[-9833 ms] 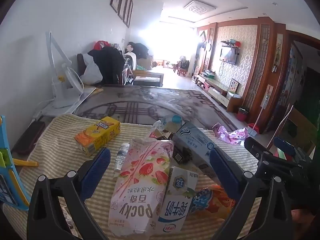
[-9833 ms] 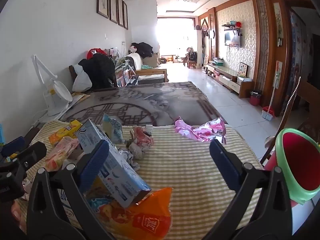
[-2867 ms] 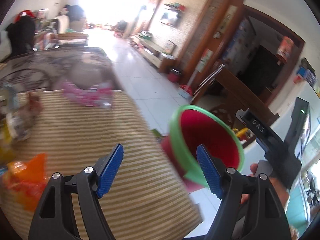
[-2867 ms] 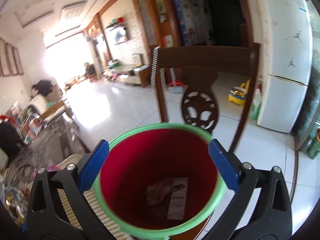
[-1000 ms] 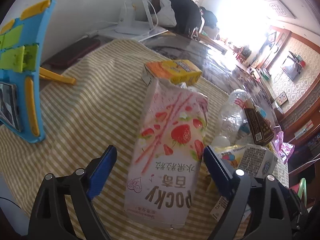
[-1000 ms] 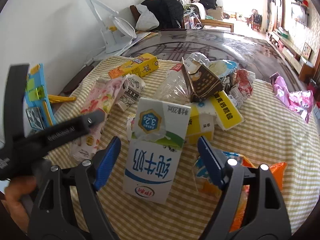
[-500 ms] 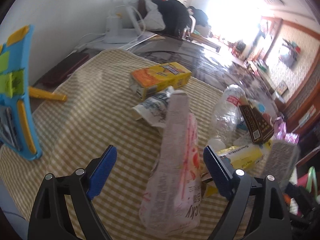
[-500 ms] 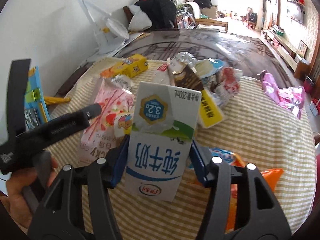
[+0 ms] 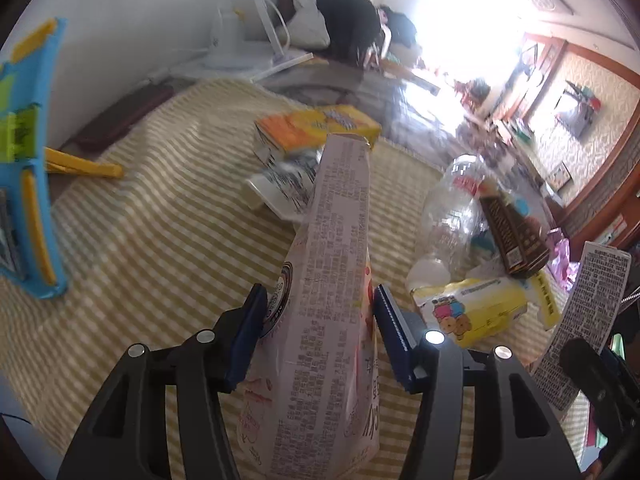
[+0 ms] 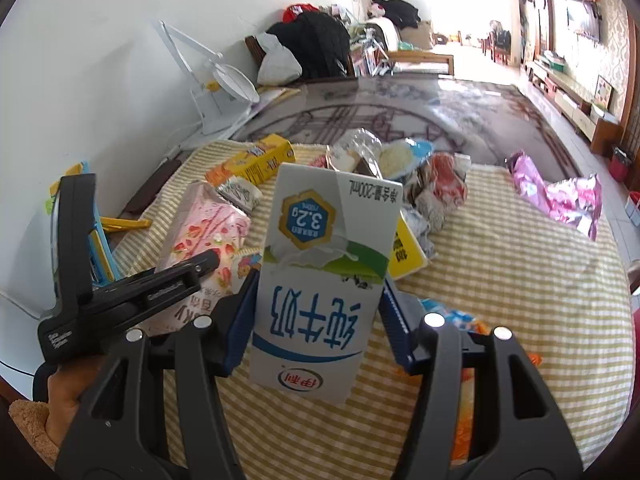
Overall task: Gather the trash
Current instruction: 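Grasp Pocky box with left tool while right tool grasps milk carton, then drop milk carton and Pocky box into red bucket with both tools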
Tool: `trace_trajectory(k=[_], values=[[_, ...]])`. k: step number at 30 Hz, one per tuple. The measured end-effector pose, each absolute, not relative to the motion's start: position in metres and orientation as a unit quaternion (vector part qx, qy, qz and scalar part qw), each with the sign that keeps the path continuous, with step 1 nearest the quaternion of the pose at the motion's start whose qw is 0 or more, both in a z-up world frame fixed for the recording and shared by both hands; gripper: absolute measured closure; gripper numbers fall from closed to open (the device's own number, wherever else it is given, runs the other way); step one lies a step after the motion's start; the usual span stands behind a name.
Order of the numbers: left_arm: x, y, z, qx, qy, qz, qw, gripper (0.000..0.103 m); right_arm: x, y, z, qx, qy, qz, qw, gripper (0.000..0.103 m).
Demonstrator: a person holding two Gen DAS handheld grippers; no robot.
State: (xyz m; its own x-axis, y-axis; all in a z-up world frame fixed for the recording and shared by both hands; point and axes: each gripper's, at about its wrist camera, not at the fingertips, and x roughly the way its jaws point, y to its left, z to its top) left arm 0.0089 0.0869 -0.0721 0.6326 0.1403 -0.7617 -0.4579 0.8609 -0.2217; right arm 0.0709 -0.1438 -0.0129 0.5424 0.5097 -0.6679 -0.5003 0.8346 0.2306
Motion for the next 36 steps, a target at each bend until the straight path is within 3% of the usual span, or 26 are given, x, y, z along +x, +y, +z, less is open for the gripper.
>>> trace_trajectory(k=[17, 36], values=[[-0.028, 0.018, -0.009, -0.147, 0.339, 0.143, 0.918, 0.049, 0.066, -0.209, 0.021, 0.072, 0.328, 0.272, 0.902, 0.047], [-0.003, -0.134, 0.004, -0.075, 0.355, -0.009, 0.932, 0.049, 0.054, -0.403, 0.022, 0.159, 0.304, 0.086, 0.936, 0.047]])
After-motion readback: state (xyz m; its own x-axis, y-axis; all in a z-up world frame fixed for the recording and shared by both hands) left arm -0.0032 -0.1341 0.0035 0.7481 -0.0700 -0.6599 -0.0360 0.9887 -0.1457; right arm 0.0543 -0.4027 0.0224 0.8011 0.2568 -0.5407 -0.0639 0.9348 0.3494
